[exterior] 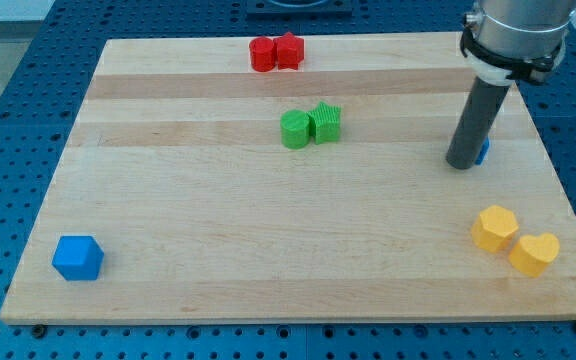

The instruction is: Slide the triangle to the center right of the board

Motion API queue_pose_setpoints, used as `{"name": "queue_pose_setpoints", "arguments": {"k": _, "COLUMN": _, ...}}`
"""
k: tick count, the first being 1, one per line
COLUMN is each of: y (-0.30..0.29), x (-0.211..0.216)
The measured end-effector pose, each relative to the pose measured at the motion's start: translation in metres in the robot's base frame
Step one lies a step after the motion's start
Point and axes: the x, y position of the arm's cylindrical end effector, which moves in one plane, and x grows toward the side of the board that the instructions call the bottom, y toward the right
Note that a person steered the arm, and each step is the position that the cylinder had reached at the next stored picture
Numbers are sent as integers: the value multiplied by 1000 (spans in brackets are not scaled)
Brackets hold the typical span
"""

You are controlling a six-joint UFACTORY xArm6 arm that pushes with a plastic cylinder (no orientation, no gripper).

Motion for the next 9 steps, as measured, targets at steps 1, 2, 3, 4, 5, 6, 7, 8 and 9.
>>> {"name": "queue_pose_setpoints", "arguments": {"k": 1, "y": 7, "x": 0}}
{"name": "queue_pose_setpoints", "arguments": {"k": 2, "y": 11, "x": -1}}
{"name": "queue_pose_setpoints", "arguments": {"k": 3, "y": 11, "x": -14}}
{"name": "queue_pose_setpoints", "arguments": {"k": 4, "y": 11, "x": -26}}
{"name": "queue_pose_setpoints", "arguments": {"k": 5, "y": 11, "x": -26}}
{"name": "queue_pose_setpoints", "arguments": {"k": 6, "y": 9, "x": -26}}
{"name": "queue_pose_setpoints", "arguments": {"k": 7, "y": -25, "x": -18}}
{"name": "queue_pose_setpoints", "arguments": {"k": 8, "y": -83, "x": 11}}
{"name": "queue_pose_setpoints", "arguments": {"k": 9, "y": -153, "x": 35}}
